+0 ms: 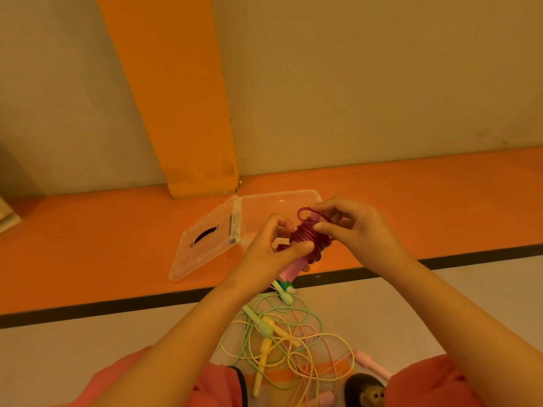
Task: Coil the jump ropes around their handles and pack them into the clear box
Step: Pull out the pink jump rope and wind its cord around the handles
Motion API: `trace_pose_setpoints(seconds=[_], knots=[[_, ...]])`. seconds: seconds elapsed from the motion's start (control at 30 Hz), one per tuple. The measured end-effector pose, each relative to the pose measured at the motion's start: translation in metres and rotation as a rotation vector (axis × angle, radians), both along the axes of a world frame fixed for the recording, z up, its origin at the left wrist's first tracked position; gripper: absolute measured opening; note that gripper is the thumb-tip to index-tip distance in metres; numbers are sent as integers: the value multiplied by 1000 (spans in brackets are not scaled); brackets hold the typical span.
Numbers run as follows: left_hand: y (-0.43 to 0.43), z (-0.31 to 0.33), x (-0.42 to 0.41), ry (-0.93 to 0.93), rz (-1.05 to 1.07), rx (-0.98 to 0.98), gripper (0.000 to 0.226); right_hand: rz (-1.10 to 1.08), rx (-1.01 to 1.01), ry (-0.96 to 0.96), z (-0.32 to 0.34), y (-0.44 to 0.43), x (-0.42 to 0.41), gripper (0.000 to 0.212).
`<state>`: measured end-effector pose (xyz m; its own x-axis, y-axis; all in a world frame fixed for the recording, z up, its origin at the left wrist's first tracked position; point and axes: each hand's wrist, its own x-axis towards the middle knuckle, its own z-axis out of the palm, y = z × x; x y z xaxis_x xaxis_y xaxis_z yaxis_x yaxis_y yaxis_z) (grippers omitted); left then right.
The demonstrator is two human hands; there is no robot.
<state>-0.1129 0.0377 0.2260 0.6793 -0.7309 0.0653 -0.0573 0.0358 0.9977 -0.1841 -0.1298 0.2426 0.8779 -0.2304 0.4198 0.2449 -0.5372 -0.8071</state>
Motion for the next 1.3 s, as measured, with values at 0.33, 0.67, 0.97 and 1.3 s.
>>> trace_pose_setpoints(seconds=[0.33,0.67,0.97,1.3], knots=[[-8,-3,6,136,52,-4,34,5,-61,-55,9,9,0,30],[-7,0,6,156,40,-31,25,-81,-463,-94,11,-10,-1,19],[-4,-6,8,132,92,25,25,20,-389,168,11,-8,-3,18],[-6,-10,4,143,190,27,26,110,-146,264,2,11,-4,26]])
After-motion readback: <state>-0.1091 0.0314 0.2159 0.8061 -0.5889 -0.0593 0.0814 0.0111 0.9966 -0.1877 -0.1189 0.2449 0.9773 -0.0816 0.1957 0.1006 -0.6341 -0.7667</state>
